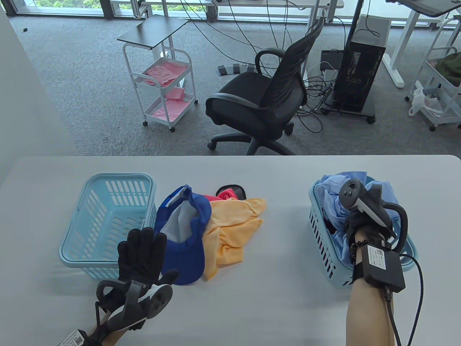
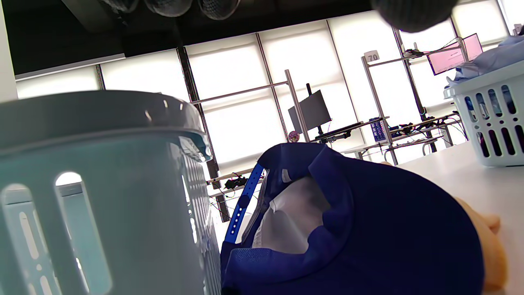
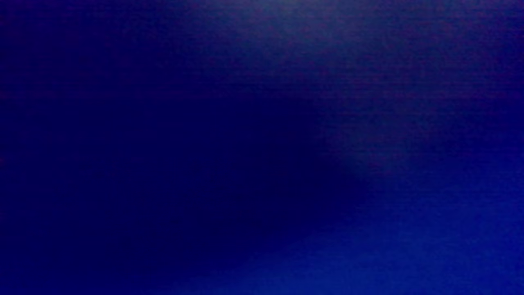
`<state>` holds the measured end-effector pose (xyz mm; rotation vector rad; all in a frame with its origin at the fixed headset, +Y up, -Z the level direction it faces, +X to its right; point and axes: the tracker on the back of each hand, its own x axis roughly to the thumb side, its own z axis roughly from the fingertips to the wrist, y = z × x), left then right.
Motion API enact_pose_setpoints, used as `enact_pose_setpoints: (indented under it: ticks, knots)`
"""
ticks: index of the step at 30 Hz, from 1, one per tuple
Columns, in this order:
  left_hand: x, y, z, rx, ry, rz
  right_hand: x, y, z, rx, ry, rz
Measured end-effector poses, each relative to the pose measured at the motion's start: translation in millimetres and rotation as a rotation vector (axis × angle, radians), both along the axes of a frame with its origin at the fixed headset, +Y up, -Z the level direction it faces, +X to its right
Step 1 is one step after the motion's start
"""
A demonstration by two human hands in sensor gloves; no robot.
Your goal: Sort apparel and towels into hand baskets
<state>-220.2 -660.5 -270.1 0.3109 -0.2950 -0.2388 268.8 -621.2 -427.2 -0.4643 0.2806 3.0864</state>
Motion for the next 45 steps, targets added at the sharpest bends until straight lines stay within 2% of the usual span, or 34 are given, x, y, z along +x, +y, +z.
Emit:
enact_pose_setpoints:
  ticks: [20, 24, 26, 32, 37, 43, 45]
  knots:
    - [0, -1, -2, -0.022, 0.019, -0.009, 11, -47, -26, -0.334, 0.022, -0.150]
    - [-1, 0, -2, -0.022, 0.025, -0.008, 14, -47, -26, -0.382, 0.025, -0.199]
    - [-1, 0, -3, -0.022, 0.025, -0.007, 16, -39, -23, -0.403, 0.021, -0.241]
    - [-1, 0, -3, -0.023, 0.025, -0.006, 17, -2, -9, -0.290, 0.046, -0.248]
    - [-3, 2, -4, -0.015, 0.035, 0.001, 7, 30, 8, -0.111, 0.083, -0.246]
    - [-9, 5, -8, -0.015, 0.058, 0.019, -39, 67, 36, 0.200, 0.136, -0.284]
    - [-11, 6, -9, -0.015, 0.066, 0.024, -62, 74, 44, 0.257, 0.173, -0.320]
